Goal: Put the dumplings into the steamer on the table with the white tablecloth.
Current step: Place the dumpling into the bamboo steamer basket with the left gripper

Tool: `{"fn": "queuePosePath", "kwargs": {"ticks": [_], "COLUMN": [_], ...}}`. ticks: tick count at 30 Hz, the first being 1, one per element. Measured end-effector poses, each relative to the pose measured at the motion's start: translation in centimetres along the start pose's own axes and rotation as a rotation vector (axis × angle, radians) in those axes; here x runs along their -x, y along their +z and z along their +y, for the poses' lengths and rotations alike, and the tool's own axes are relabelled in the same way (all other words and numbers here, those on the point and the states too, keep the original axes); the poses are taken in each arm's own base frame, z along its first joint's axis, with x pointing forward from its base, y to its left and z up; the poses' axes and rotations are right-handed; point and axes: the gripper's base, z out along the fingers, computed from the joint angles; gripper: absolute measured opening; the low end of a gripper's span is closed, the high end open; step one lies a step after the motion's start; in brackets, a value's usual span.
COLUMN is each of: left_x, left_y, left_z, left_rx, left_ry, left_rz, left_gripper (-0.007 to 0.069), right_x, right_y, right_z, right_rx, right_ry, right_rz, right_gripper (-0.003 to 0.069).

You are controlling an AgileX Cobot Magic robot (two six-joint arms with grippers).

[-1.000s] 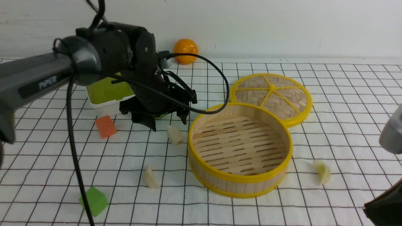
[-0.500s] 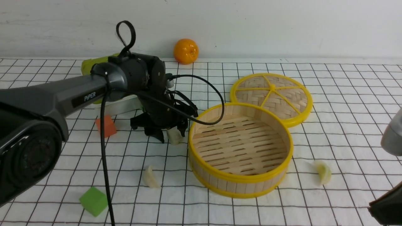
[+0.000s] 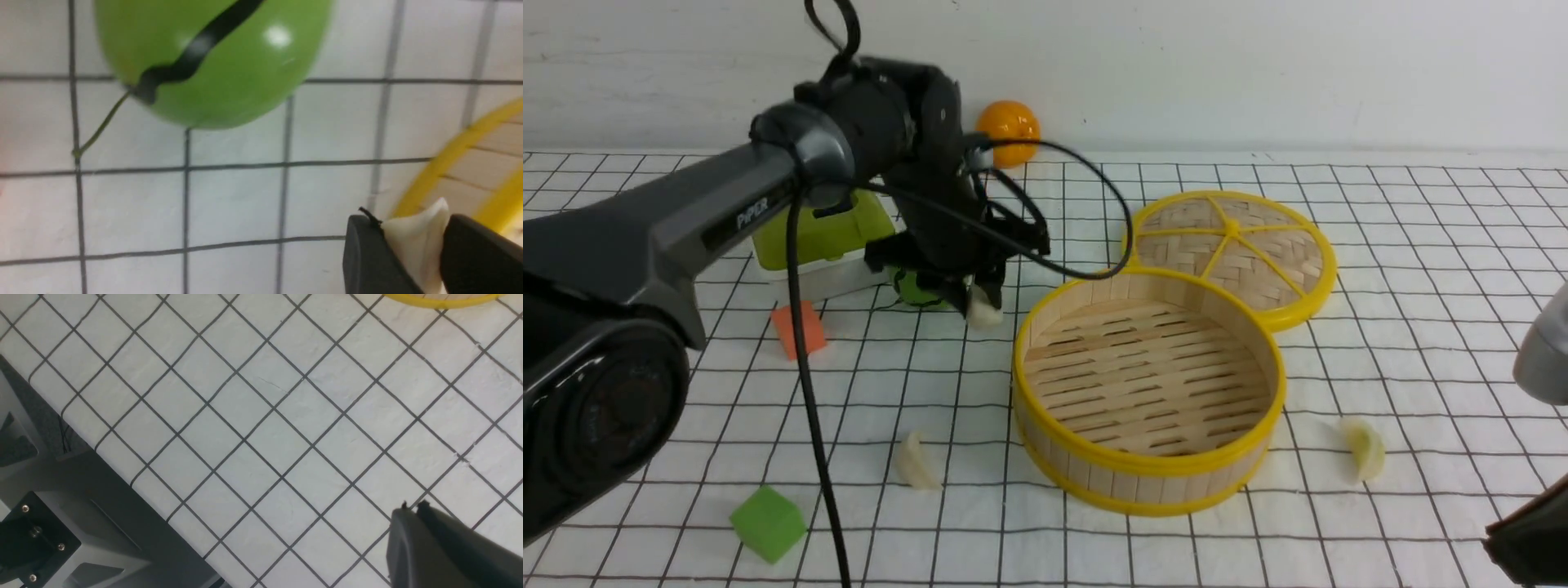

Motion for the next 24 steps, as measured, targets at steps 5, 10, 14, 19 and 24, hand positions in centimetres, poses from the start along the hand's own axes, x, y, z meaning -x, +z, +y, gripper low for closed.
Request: {"fn": "queuePosePath", "kwargs": {"ticks": [5,10,14,19,24], "left_x": [-0.6,-3.2,-4.4,-5.0,-5.1], "left_y": [-6.2,-5.5,-1.6,4.1,5.9], "left_z": [-7.4,-12.8,-14.3,-13.9,-13.7], "left_rx": [-0.137,-0.225,-0.221,-0.167,-0.152], "left_ry": [0.155,0.247,0.263,0.18,0.146], "left_rz": [-0.124,-0.137,-0.109,-0.074,-0.083], "left_gripper": [0.0221,0.0221,0.0221,0.0221,0.0221], "right_x": [-0.4,-1.7,-2.9,-4.8,-5.7], "right_y": [-0.8,-2.6,-4.2,-6.2,-7.1], "right_z": [0.3,0.6,1.1,2.1,2.6], "right_rx": [-0.017,-0.101,-0.166,-0.208,-0.228], "right_ry": [0.03,0.015,0.03,0.037,0.024], "right_rz": [-0.03,-0.077,-0.134,-0.217,-0.262], "right_gripper": [0.002,0.002,0.002,0.002,0.002]}}
